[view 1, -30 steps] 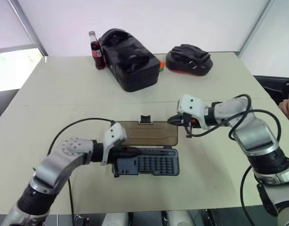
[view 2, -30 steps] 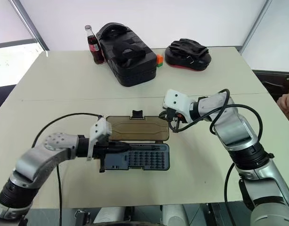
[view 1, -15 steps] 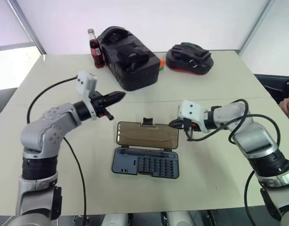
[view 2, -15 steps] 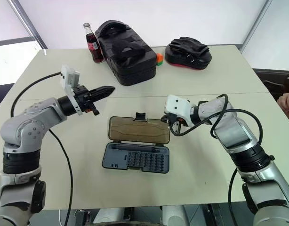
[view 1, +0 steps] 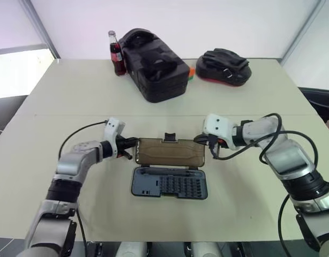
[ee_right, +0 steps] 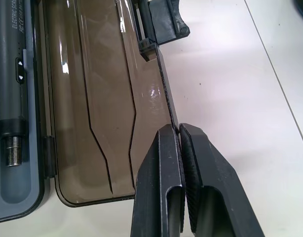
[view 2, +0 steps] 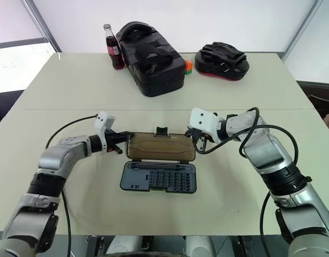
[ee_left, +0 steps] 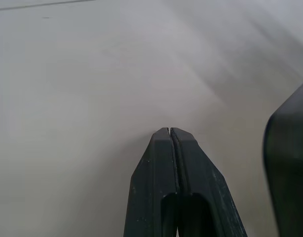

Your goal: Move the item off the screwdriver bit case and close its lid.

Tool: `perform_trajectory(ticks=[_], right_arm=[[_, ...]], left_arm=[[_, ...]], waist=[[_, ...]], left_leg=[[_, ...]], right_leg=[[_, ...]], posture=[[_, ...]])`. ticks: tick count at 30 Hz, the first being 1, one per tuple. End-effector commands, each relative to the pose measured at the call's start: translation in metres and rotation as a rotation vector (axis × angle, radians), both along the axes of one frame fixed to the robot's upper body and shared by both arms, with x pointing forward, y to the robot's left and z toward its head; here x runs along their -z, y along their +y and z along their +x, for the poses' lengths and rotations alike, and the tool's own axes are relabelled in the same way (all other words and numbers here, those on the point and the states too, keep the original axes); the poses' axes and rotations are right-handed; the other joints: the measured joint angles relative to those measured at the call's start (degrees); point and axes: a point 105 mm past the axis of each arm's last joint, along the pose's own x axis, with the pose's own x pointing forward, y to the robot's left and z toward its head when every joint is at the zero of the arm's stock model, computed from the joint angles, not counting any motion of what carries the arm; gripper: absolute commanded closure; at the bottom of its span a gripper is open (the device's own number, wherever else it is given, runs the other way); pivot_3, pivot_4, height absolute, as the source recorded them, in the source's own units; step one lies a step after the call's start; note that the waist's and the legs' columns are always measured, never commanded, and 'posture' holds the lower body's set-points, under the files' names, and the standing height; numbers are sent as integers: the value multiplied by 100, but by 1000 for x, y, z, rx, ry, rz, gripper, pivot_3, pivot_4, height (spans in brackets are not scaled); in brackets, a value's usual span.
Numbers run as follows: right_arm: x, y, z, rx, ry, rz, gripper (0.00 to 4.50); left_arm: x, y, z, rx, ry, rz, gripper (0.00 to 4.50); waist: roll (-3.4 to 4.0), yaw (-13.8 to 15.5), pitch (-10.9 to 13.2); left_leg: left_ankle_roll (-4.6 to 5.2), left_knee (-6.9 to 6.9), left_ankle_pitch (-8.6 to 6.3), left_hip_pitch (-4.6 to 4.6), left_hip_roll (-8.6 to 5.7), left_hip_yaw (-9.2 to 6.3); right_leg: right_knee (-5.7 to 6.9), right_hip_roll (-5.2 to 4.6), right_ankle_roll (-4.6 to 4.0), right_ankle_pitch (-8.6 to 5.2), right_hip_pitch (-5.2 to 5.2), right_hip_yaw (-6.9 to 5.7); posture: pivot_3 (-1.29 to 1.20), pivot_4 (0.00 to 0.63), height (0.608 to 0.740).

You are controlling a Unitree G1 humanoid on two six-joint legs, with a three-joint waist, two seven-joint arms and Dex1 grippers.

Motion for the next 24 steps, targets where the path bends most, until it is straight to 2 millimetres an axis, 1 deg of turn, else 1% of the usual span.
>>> perform_trajectory(ticks=[1, 4, 6, 10, 11, 12, 15, 16, 18, 19, 21, 22, 24], right_arm=[[-11, 4, 3, -11, -47, 7, 4450], [-10, 3, 4, -1, -43, 2, 4450], [-9, 2, 4, 5, -43, -1, 4450], [-10, 2, 5, 25, -49, 1, 4450], [-10, 2, 5, 29, -50, 0, 3850], [-11, 2, 5, 33, -53, -3, 3633], [-15, 2, 4, 42, -76, -23, 2005], [-16, 1, 4, 43, -87, -33, 1539], [-25, 0, 2, 46, -118, -47, 552], [-32, 0, 0, 51, -132, -44, 552], [-53, 0, -7, 70, -147, 23, 552], [-68, 1, -16, 76, -139, 99, 552], [-84, 2, -29, 77, -119, 184, 552]], left_arm=[[5, -17, -1, 98, 23, -27, 4500], [7, -22, 0, 146, 20, -8, 4500], [5, -26, -2, 192, 24, -10, 4500], [7, -27, -2, 211, 21, 11, 4500], [8, -26, -2, 214, 19, 20, 4500], [9, -26, -1, 216, 19, 24, 4500], [9, -26, 0, 218, 16, 22, 4500], [9, -26, 0, 220, 16, 21, 4500], [8, -26, 2, 225, 9, 23, 4500], [7, -26, 2, 228, 4, 21, 4500], [3, -27, 4, 242, -13, 18, 4500], [-2, -29, 4, 262, -22, 2, 4500], [-9, -31, 4, 290, -37, -17, 4500]], waist=[[0, 4, 0], [0, 2, 0], [0, -2, 0], [0, 2, 0], [0, 4, 0], [0, 4, -1], [0, 4, -1], [0, 5, -1], [0, 6, -1], [0, 6, -1], [0, 10, -1], [0, 12, -1], [0, 7, -1]], left_leg=[[0, 0, 0, 0, -1, -1], [0, 1, 0, 0, -3, 0], [0, 1, 0, 0, -3, 0], [1, 1, 0, 0, -3, -1], [1, 1, 0, 0, -3, -1], [1, 1, 0, 0, -3, -1], [1, 1, 0, 0, -3, -1], [1, 1, 0, 0, -3, -2], [1, 2, 0, 0, -3, -2], [1, 3, 0, 0, -3, -2], [2, 3, 0, 0, -3, -3], [2, 4, 0, -1, -3, -5], [2, 5, 0, -5, -2, -9]], right_leg=[[0, 0, 0, 0, 0, -2], [0, 0, 1, 0, 1, -3], [1, 1, 1, 0, 1, -3], [2, 1, 1, 0, 1, -3], [2, 0, 1, 0, 1, -3], [2, 0, 1, 0, 1, -3], [2, 0, 1, 1, 1, -3], [3, 0, 1, 0, 1, -3], [4, 0, 1, 1, 1, -4], [4, 0, 1, 1, 1, -4], [5, 0, 1, 1, 1, -4], [4, 0, 1, 1, 1, -5], [5, 0, 1, 1, 1, -8]], posture=[[0, 150, 740], [0, 150, 740], [0, 150, 740], [0, 150, 740], [0, 150, 740], [0, 150, 740], [0, 150, 740], [0, 150, 740], [0, 150, 740], [0, 150, 740], [0, 150, 740], [0, 150, 740], [0, 150, 740]])
